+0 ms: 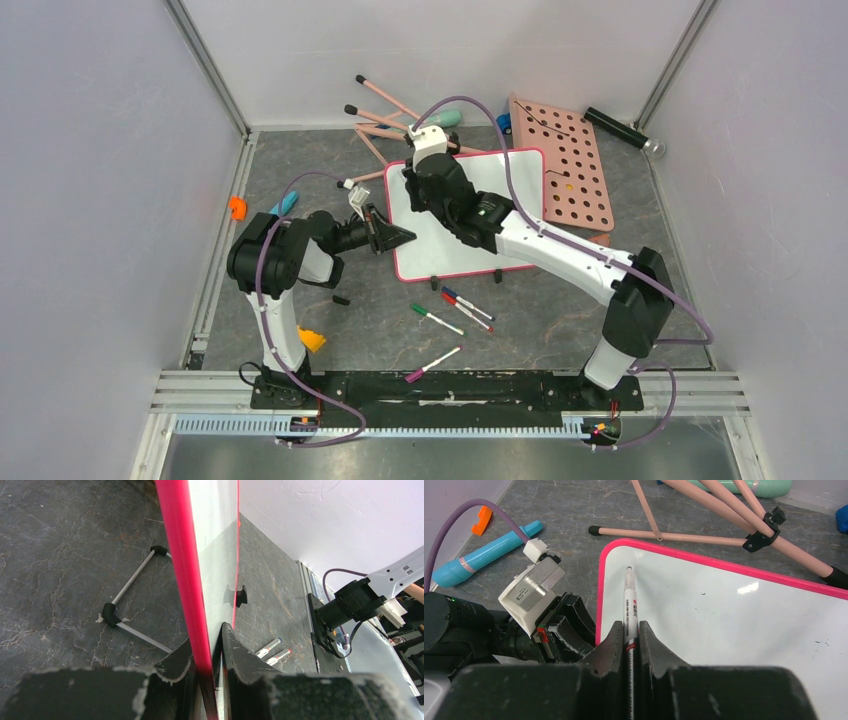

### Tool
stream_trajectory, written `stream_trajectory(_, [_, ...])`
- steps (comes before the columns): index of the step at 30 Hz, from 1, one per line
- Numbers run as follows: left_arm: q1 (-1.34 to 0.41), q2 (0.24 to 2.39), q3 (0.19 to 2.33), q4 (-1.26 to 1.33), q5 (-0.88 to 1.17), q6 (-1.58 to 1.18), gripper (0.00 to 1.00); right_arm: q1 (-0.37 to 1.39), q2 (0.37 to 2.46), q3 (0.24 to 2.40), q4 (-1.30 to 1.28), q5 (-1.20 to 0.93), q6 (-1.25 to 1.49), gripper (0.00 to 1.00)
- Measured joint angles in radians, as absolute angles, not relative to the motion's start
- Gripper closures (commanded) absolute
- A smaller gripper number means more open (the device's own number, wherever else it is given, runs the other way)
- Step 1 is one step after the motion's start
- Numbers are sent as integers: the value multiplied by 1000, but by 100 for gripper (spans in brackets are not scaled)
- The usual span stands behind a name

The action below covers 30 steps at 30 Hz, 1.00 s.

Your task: Write a sentence on the whiteboard

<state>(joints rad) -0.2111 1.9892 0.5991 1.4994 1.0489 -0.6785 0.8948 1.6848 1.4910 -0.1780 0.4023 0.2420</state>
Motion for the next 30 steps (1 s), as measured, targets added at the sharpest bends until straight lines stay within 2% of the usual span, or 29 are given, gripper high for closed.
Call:
stream_trajectory(18, [-211,1989,599,1498,1049,-677,98,900,1716,1499,-179,445,242,100])
stream_trajectory(30, [-211,1989,599,1495,1048,-678,98,908,1678,1400,-155,433,263,100])
